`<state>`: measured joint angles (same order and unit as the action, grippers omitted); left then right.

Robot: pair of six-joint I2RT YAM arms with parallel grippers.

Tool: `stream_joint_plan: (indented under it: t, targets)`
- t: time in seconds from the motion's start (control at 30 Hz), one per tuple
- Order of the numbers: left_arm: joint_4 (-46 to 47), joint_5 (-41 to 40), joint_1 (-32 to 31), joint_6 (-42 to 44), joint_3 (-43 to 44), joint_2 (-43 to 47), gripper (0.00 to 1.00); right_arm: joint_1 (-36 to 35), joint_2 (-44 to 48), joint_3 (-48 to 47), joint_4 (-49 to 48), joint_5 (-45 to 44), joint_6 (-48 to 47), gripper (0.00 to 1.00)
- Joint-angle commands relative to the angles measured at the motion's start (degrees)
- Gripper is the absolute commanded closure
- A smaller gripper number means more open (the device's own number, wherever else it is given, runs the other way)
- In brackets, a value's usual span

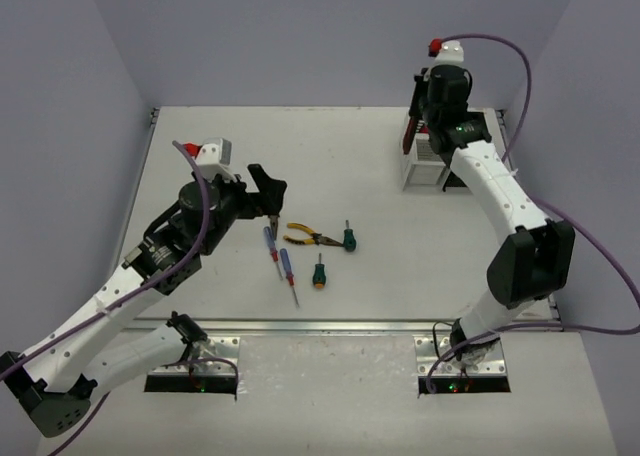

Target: Sort the tools into containers

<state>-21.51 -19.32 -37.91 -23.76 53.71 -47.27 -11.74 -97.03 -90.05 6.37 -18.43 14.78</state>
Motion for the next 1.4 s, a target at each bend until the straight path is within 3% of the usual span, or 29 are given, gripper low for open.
stream_joint_plan:
  t: [0.0,0.17,0.43,0.67,0.87,0.93,1.1,1.37]
  targets:
    - [-8.97,-1.75,-0.23,3.87,-1.34,2.33,0.00,2.05,-5.38,-9.67,-5.54,-4.80,-5.14,1.00]
    - [-7.01,-1.52,-0.15,4.68,-6.07,5.44,0.00,3.70,-11.69,-12.91,-13.01,-5.62,-7.24,1.00]
    - [-6.55,0.74,-0.18,4.60,-7.64,5.44,0.00,4.56,-18.14,-16.00,-15.68,-3.24,-6.90,1.00]
    - [-5.74,1.30,-0.15,4.87,-7.84,5.71,0.00,6.37,-17.93,-8.76,-19.03,0.67,-2.41,1.00]
    - [-5.80,1.30,-0.23,4.96,-7.86,5.81,0.00,6.73,-14.32,4.94,-26.41,3.75,-0.85,1.00]
    - [-5.66,1.40,-0.22,4.96,-8.01,5.87,0.00,6.65,-13.66,7.58,-27.39,3.76,-0.58,0.92]
    - [-5.74,1.47,-0.15,5.04,-8.01,5.61,0.00,6.64,-12.73,9.24,-24.87,3.87,-0.91,0.35]
    - [-5.82,0.89,-0.17,4.81,-8.16,5.78,0.00,6.64,-10.52,3.92,-17.98,6.27,-2.86,0.45]
